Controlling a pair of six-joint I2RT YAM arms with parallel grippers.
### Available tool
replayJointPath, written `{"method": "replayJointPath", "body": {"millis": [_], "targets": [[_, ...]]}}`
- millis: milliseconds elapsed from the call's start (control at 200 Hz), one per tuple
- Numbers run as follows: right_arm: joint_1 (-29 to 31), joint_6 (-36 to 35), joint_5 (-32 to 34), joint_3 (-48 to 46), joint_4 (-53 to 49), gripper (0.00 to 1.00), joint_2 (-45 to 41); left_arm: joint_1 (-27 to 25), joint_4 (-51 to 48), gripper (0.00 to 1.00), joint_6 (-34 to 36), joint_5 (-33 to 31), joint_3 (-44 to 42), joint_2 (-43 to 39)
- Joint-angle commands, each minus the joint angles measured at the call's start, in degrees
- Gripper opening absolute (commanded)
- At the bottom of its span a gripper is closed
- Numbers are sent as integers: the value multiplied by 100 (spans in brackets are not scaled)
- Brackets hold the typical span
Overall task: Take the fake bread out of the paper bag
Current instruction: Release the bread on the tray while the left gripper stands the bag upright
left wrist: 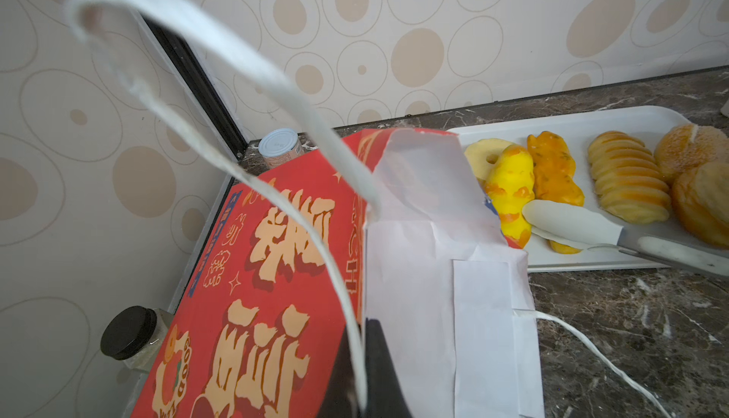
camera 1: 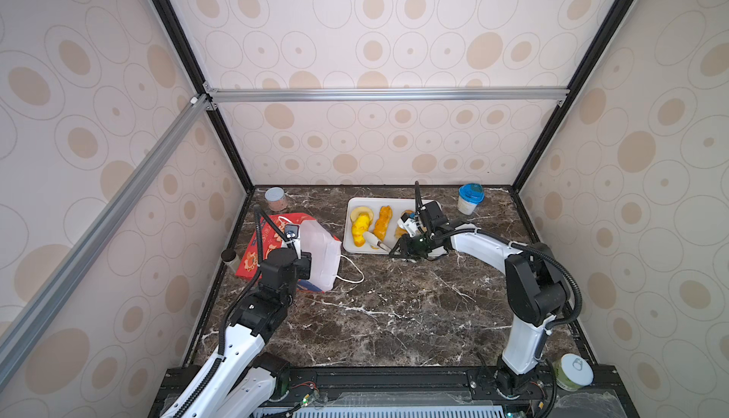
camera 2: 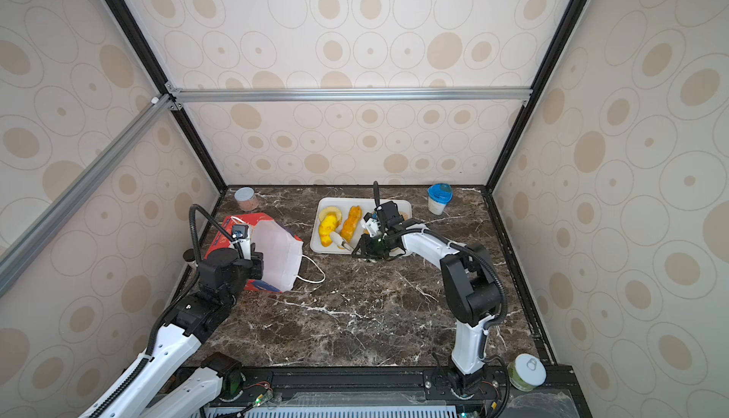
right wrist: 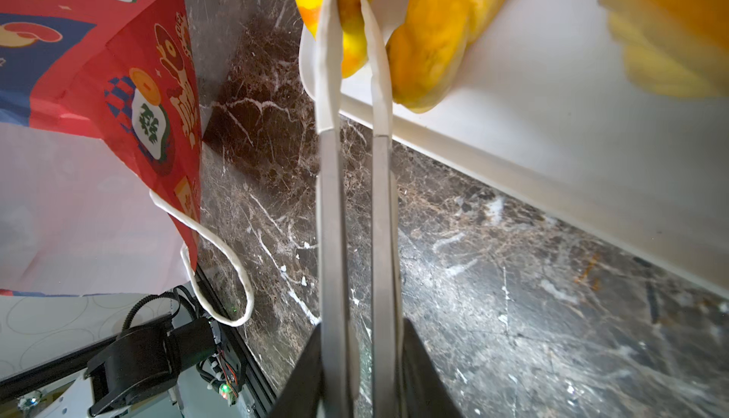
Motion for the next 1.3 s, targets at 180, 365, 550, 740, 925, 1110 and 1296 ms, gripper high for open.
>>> {"method": "replayJointPath", "body": {"millis": [180, 365, 550, 740, 925, 1110, 1296], "targets": [[-10, -97, 510, -266, -116, 36, -773, 41, -237, 0, -151, 84, 350, -7], [-24, -173, 682, -438, -198, 38, -1153, 46, -319, 0, -197, 157, 713, 252], [-28, -264, 708, -346, -360, 38, -1426, 54, -280, 0, -177, 456, 1290, 687], [-172, -309, 864, -269, -608, 38, -1818, 390, -363, 0, -312, 964, 2527, 1674], [-390, -346, 778, -184, -985, 38, -2077, 1000, -498, 0, -582, 2117, 3849, 2799], [-626, -426, 738, -61, -1340, 38, -2186, 1874, -636, 0, -1396, 3927, 5096, 4144], [-878, -563, 723, 102, -1612, 38, -2254, 2409, -334, 0, -2128, 5585, 5814, 5210]]}}
